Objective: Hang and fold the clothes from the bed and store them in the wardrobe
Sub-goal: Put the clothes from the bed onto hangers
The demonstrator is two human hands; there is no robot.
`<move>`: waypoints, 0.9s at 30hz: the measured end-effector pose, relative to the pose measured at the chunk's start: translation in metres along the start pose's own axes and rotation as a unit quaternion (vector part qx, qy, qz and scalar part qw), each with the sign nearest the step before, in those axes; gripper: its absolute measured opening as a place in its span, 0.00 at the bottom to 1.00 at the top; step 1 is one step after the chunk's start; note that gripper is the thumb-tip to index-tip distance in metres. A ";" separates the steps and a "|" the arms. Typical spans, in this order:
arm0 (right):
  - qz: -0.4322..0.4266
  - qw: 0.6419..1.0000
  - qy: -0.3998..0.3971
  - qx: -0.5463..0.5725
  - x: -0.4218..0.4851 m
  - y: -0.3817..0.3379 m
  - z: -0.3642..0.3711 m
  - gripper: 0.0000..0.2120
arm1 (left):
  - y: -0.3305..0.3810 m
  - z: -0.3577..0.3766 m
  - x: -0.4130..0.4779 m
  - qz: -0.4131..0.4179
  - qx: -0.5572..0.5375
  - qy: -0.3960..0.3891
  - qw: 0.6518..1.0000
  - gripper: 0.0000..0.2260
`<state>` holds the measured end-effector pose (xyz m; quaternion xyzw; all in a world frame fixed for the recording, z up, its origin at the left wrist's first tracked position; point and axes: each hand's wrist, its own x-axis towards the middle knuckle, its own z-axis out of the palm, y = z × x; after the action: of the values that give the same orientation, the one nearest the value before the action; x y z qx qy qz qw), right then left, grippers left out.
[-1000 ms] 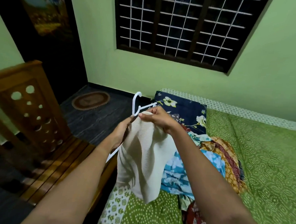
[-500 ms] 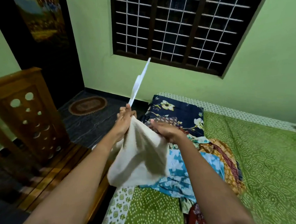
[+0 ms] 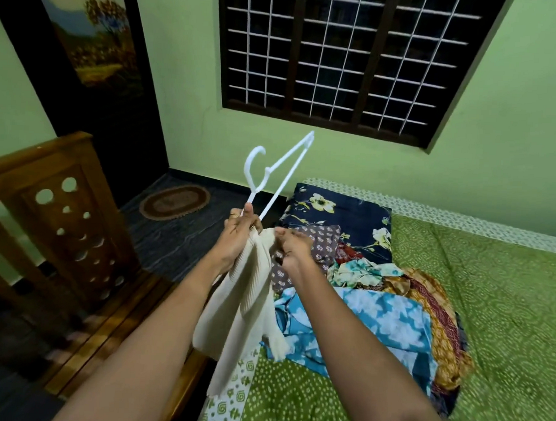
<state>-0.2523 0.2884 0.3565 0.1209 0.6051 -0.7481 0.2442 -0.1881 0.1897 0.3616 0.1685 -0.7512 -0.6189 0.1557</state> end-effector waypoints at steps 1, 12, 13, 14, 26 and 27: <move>-0.054 0.997 0.031 0.036 0.003 -0.003 -0.003 0.13 | -0.007 -0.004 0.002 0.004 0.005 0.016 1.000 0.30; -0.269 0.915 -0.252 -0.165 -0.014 -0.004 -0.024 0.33 | -0.003 -0.011 0.005 -0.149 -0.099 0.002 0.984 0.27; -0.272 0.911 -0.249 -0.187 -0.017 -0.003 -0.020 0.29 | 0.000 -0.006 0.005 -0.139 -0.130 -0.010 0.982 0.23; -0.285 0.904 -0.241 -0.209 -0.017 -0.003 -0.017 0.24 | -0.001 -0.001 0.006 -0.136 -0.156 -0.013 0.978 0.19; -0.426 0.830 -0.106 -0.345 0.003 0.021 -0.023 0.13 | 0.009 0.006 0.019 -0.117 -0.089 -0.002 0.989 0.20; -0.434 0.826 -0.109 -0.344 -0.001 0.022 -0.020 0.10 | 0.010 0.008 0.018 -0.114 -0.075 -0.015 0.991 0.15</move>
<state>-0.2424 0.3046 0.3331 -0.3281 0.7826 -0.5288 -0.0154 -0.2084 0.1905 0.3705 0.2320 -0.6808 -0.6895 0.0853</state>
